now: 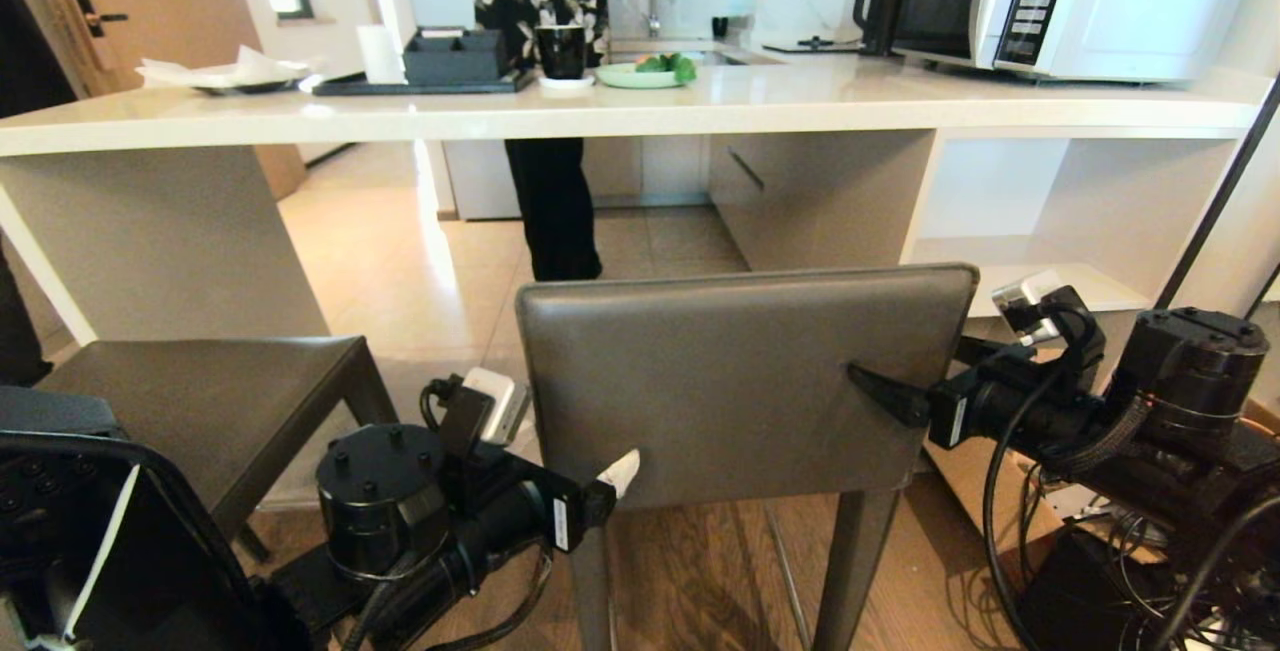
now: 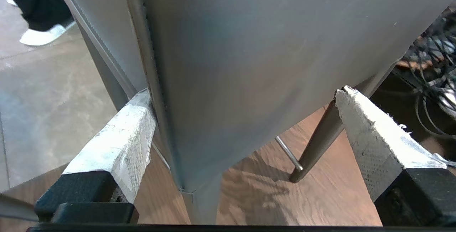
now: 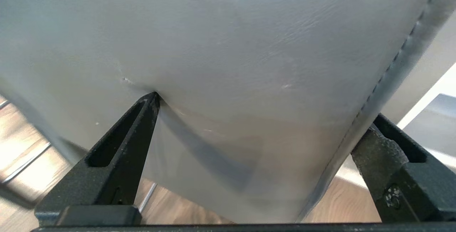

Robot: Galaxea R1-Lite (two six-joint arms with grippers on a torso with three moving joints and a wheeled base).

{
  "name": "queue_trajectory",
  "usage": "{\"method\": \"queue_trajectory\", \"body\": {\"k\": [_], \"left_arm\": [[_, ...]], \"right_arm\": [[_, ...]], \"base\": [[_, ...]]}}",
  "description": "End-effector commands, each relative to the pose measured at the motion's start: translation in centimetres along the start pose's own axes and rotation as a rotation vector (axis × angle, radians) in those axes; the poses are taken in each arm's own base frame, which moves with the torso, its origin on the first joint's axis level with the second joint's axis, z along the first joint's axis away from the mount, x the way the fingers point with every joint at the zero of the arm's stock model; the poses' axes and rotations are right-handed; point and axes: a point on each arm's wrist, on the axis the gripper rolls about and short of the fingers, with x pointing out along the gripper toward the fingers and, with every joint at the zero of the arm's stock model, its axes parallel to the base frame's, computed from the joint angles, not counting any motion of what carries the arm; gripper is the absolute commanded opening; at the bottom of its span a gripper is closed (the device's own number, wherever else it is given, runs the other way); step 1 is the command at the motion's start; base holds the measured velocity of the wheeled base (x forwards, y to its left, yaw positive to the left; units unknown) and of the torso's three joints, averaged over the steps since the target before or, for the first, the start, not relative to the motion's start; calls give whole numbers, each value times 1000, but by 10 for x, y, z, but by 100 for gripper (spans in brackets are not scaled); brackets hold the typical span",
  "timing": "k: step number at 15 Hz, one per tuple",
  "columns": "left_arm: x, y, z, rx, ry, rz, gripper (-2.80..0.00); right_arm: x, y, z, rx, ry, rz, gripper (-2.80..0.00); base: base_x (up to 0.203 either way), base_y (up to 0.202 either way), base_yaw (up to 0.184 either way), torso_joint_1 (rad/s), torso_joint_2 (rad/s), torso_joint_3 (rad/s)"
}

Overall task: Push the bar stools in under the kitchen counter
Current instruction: Push the gray chair back under the dining table

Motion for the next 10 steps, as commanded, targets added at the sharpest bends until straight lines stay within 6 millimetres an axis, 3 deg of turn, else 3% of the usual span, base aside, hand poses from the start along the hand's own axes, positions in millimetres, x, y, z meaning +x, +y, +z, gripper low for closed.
{"method": "queue_trajectory", "body": {"k": [1,6,10], "left_arm": [[10,2,-2,-2,-7,10,0],[13,34,-3,-15,1,109,0],[9,32,0,-15,-8,103,0]], "right_arm": [[13,-3,-8,-8,-19,-19,0],[8,14,-5,-17,-28,24,0],[9,16,-5,-17,-29,33,0]], "base": [[0,0,0,0,0,0],[0,0,0,0,0,0],[0,0,0,0,0,0]]}}
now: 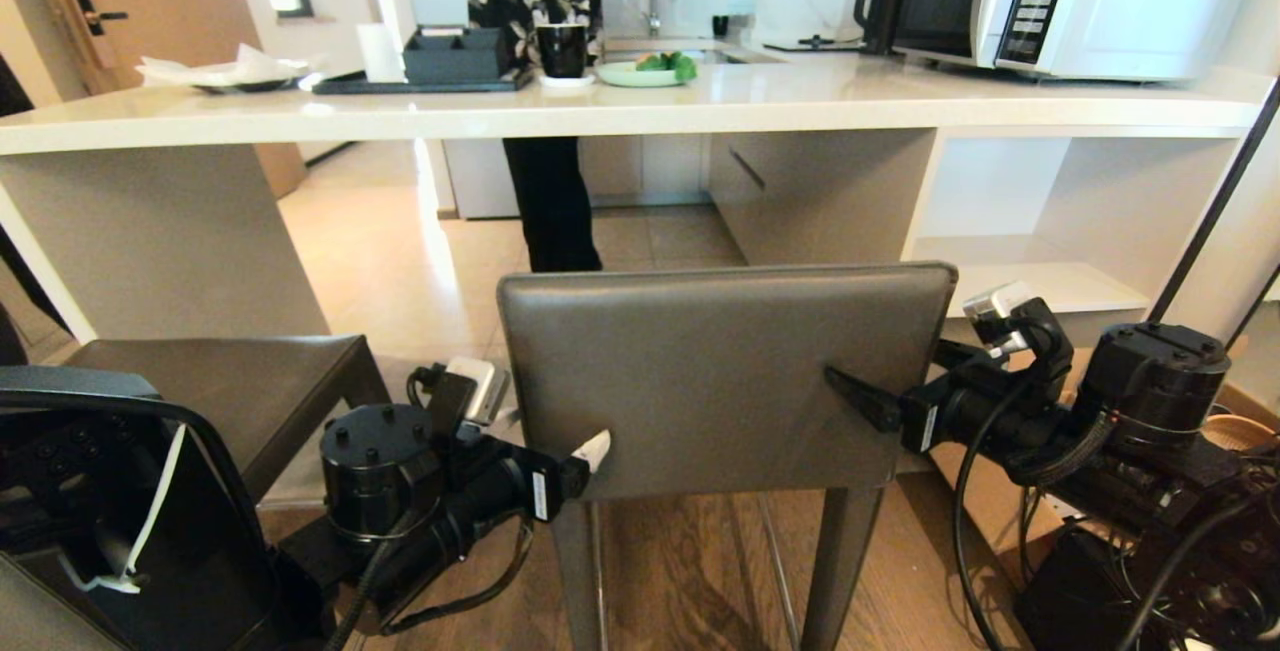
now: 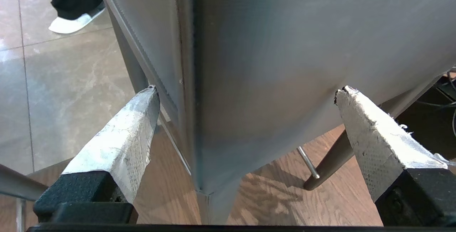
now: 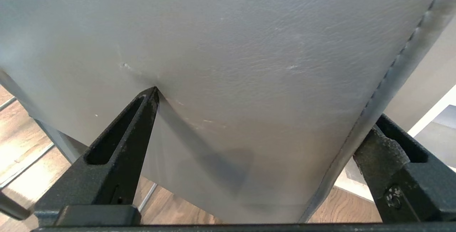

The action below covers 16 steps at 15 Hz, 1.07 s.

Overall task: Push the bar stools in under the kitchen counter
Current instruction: Push the gray chair back under the dining table

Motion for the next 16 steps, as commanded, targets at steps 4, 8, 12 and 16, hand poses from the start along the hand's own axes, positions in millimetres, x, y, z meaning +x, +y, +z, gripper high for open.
{"method": "queue_trajectory", "body": {"k": [4,8,12,16], "left_arm": [[-4,-15,2,-2,-12,-56,0],[-5,-38,-12,-12,8,-128,0],[-6,-36,-12,-12,-6,-117,0],[1,-9,-13,-20,-4,-18,0]], "right_arm": [[19,-3,22,-33,-92,7,0],[28,4,28,-40,-98,19,0],[20,2,12,-24,-45,8,0],[14,4,-4,-14,8,13,0]], "base": [[0,0,0,0,0,0],[0,0,0,0,0,0],[0,0,0,0,0,0],[0,0,0,0,0,0]]}}
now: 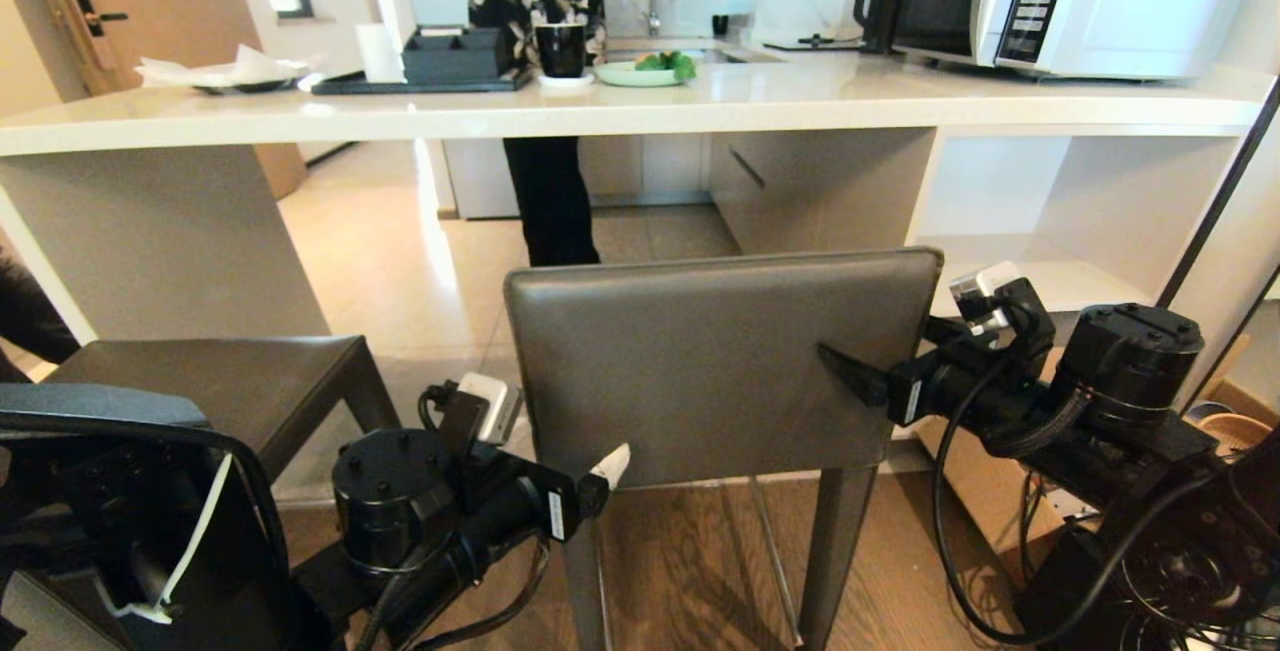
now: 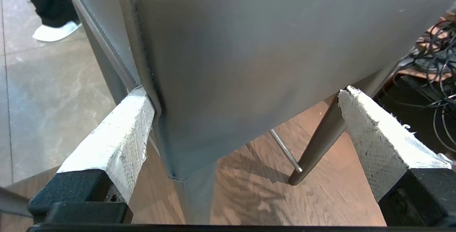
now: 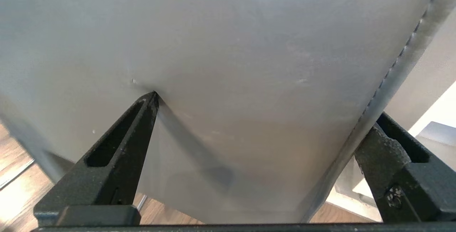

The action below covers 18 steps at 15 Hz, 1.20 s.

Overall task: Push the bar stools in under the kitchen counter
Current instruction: Push the gray chair back under the dining table

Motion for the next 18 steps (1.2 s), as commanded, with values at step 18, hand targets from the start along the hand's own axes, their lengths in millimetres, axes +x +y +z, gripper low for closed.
{"method": "queue_trajectory", "body": {"k": [18], "left_arm": [[39,21,27,82,-64,82,0]], "right_arm": [[-2,1,-41,17,69,-6,0]], "base": [[0,0,0,0,0,0]]}}
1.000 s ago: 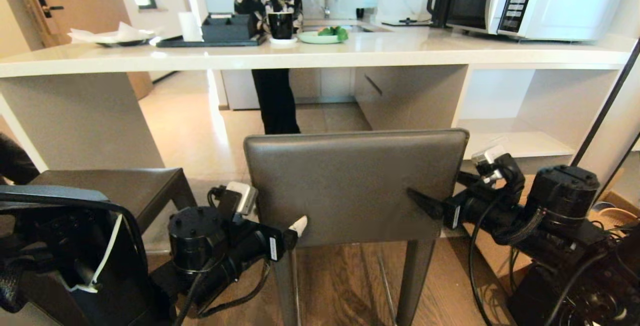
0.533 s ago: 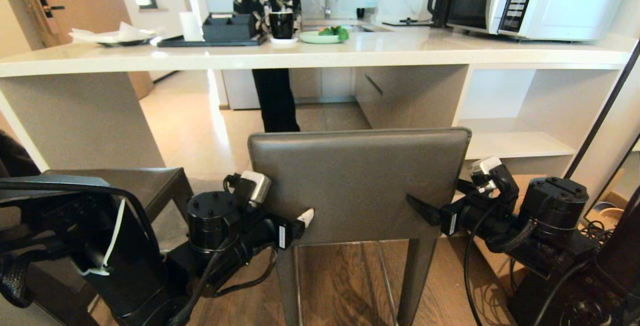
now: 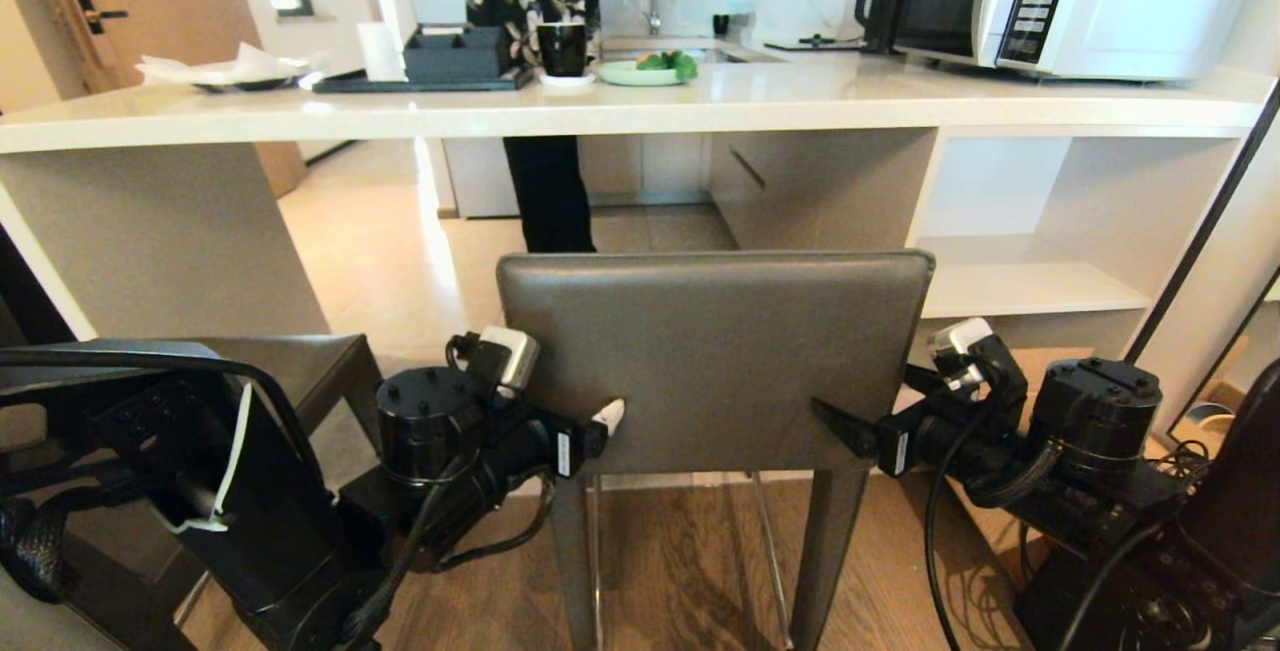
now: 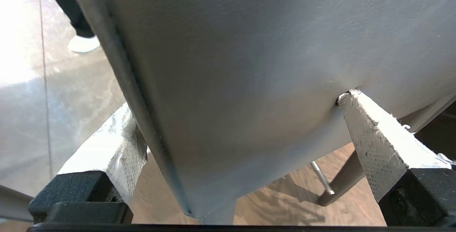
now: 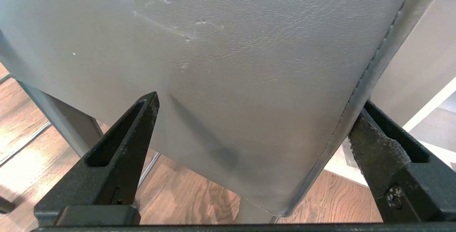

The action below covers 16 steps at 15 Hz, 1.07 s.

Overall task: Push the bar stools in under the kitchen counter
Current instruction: Push the gray chair back under the dining table

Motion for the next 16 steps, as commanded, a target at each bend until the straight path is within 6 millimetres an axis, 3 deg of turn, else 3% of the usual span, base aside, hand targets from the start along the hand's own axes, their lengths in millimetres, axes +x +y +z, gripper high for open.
{"method": "queue_trajectory", "body": {"k": [1,7,16], "left_arm": [[-4,-8,1,10,-10,-24,0],[-13,-10,2,6,-4,-31,0],[-31,-3,13,5,-27,-9,0]], "right_arm": [[0,-2,1,-3,-11,-6,0],[-3,-18,11,-1,-53,-63,0],[-14,-18,23,-8,-85,-113,0]], "base": [[0,0,0,0,0,0],[0,0,0,0,0,0],[0,0,0,0,0,0]]}}
